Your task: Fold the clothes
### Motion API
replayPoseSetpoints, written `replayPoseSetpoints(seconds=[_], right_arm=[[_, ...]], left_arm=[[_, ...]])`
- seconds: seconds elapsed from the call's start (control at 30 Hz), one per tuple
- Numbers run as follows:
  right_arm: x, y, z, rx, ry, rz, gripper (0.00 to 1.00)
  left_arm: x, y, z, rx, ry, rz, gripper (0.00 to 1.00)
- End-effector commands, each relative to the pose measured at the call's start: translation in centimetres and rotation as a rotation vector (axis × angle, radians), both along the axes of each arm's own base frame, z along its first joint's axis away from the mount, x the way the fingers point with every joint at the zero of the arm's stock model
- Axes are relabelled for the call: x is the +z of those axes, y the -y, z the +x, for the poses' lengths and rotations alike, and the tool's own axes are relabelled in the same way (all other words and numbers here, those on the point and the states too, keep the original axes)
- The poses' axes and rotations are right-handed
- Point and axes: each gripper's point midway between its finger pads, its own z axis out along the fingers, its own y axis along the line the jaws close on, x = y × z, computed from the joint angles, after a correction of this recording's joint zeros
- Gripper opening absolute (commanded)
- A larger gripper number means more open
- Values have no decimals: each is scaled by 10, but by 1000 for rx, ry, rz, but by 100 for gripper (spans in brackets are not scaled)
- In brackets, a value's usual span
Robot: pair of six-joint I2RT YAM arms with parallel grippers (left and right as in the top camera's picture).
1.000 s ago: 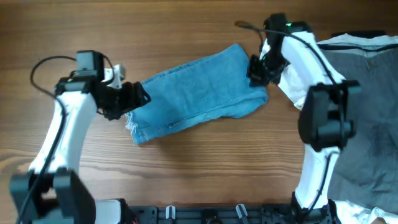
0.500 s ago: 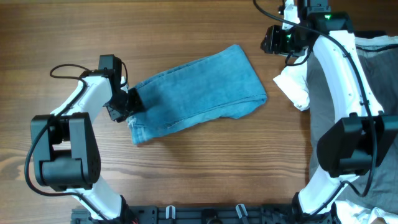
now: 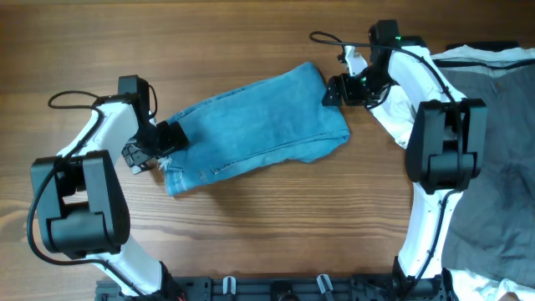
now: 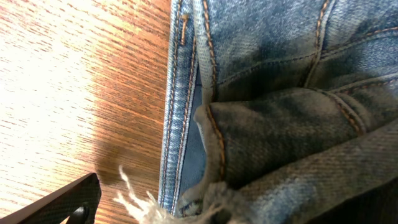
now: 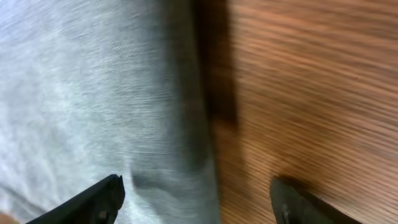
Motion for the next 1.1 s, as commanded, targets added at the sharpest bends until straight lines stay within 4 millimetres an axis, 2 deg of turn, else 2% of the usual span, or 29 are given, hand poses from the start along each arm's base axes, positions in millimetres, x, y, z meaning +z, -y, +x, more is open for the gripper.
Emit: replayPoseSetpoints(seconds=[0.0, 0.07, 0.1, 0.13, 0.17, 0.2, 0.33, 0.4, 0.43, 0.47, 0.57, 0.63, 0.67, 0.73, 0.83, 0.87, 0.93, 1.03, 1.07], right_arm=[[-15, -35, -21, 127, -49, 205, 76], [-12, -41, -23, 147, -46, 222, 64], [-12, -42, -23, 149, -47, 222, 53], [-12, -42, -23, 143, -50, 222, 27], [-12, -41, -21, 124, -54, 221, 11], [-9, -36, -13, 64, -64, 213, 4], [24, 3, 20, -153, -39, 135, 4], [62, 32, 36, -223, 61, 86, 4], [88, 48, 42, -246, 136, 44, 4], [107, 57, 46, -258, 195, 10, 4], [155, 71, 49, -283, 339, -71, 4], [181, 66, 44, -276, 389, -59, 4], [190, 57, 41, -260, 403, -38, 4], [201, 22, 32, -189, 413, 8, 4], [197, -52, 9, -34, 391, 27, 4], [195, -70, 4, 4, 406, -2, 4], [183, -107, -11, 77, 443, -119, 5], [158, -144, -29, 131, 423, -189, 11], [149, -149, -32, 146, 414, -220, 11]], left_arm=[[-11, -12, -6, 14, -35, 58, 100], [-11, -11, -5, 15, -34, 51, 100], [-11, -11, -5, 15, -34, 50, 100], [-11, -11, -5, 15, -34, 50, 100], [-11, -11, -5, 15, -34, 50, 100], [-11, -11, -5, 15, -35, 50, 100], [-2, -10, -13, 10, -79, 43, 100], [23, -10, -13, 5, -119, 38, 100], [43, -9, -11, 5, -131, 33, 100], [55, -8, -8, 5, -125, 25, 100], [81, -6, 6, 7, -61, 14, 100], [93, 5, 8, 11, -34, -52, 100], [98, 13, 9, 12, -19, -96, 100], [103, 16, 9, 12, -9, -112, 100], [103, 16, 9, 12, -8, -112, 100], [103, 16, 9, 12, -8, -112, 100], [103, 16, 9, 12, -8, -112, 100], [103, 16, 8, 12, -9, -112, 100], [103, 16, 8, 12, -9, -112, 100]])
